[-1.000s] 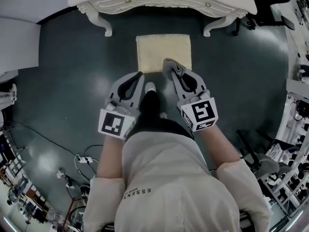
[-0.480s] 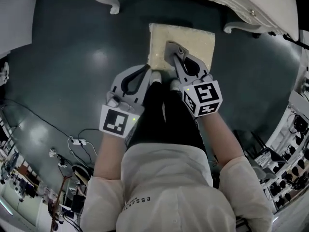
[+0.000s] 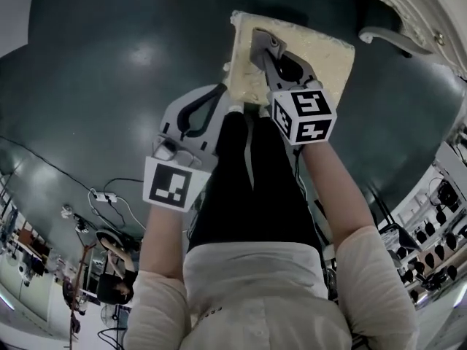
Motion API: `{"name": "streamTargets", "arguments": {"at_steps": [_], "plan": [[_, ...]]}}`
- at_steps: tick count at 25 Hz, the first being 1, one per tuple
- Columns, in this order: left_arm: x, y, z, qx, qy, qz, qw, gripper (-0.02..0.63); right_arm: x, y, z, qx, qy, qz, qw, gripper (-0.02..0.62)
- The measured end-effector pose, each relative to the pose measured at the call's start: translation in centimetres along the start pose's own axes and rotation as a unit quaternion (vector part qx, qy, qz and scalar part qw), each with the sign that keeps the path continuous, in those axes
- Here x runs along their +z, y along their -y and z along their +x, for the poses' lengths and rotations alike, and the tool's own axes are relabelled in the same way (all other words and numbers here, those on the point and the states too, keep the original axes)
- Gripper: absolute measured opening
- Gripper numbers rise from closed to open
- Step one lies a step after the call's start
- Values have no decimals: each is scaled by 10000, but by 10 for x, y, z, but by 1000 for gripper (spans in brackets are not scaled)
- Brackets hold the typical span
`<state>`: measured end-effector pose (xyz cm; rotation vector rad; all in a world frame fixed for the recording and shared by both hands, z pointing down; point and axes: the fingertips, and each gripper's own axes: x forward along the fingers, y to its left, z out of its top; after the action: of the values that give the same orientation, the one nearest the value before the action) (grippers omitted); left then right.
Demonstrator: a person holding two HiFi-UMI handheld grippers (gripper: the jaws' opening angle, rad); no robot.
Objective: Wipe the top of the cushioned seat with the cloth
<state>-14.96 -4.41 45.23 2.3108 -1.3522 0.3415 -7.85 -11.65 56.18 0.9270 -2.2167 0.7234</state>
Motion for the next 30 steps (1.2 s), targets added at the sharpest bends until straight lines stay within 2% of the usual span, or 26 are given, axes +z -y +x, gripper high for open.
{"name": "streamTargets", "arguments": {"at_steps": [6,11,15,23,30], "plan": [[-29,-22,21,315,87,-141,9994,3,-27,15,50,124,-417,-80,9990,28],[-56,-24,32,272,6,-301,9992,3,-38,24,78,107,-585,20,9982,28],[-72,-27,39,291,-159,-256,9991,3,-42,29,87,144,-562,-14,9983,28],[-60,-24,46,304,-10,-202,9993,3,-42,26,84,436,-582,-128,9973,28],[-56,-2,65,203,-43,-138,9997,3,-48,48,73,463,-624,-111,9969,28]]}}
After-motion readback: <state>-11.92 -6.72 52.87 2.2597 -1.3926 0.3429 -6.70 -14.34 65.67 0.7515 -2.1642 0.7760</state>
